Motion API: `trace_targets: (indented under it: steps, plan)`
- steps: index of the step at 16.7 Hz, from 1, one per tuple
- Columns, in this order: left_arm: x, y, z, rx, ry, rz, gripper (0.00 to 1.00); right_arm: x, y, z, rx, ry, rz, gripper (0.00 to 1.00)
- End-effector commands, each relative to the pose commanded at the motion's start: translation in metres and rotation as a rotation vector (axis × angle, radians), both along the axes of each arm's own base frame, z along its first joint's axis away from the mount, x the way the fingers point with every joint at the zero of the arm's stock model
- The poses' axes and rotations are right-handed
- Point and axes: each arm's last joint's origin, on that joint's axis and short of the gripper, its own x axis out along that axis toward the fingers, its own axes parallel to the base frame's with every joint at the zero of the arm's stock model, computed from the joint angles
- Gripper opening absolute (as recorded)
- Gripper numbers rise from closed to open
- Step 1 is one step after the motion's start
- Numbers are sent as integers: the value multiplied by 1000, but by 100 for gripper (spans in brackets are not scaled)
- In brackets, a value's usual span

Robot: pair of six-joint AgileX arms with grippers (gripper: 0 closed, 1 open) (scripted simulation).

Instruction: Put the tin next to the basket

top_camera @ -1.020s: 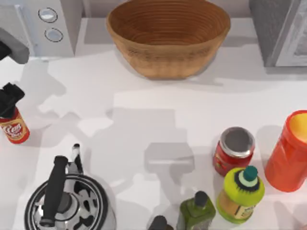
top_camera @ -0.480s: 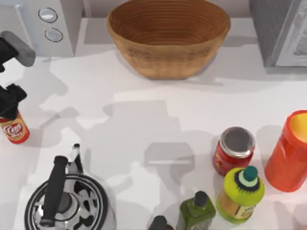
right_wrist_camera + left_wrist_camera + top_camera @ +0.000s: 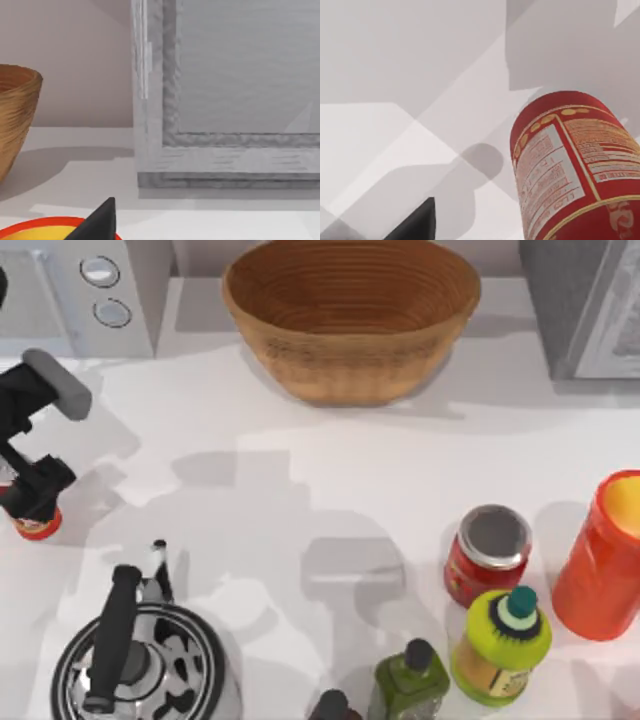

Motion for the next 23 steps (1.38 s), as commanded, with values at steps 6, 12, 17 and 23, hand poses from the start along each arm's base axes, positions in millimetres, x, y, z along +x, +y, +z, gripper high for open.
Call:
trace_targets:
  steps: [6, 12, 17, 23]
  plan:
    - [-1, 0, -6, 0, 4, 0, 92, 0, 0, 0, 0, 0, 0, 100]
    - [-1, 0, -6, 0, 4, 0, 47, 0, 0, 0, 0, 0, 0, 100]
    - [-1, 0, -6, 0, 4, 0, 10, 0, 0, 0, 0, 0, 0, 100]
    - [-1, 0, -6, 0, 4, 0, 0, 0, 0, 0, 0, 0, 0, 100]
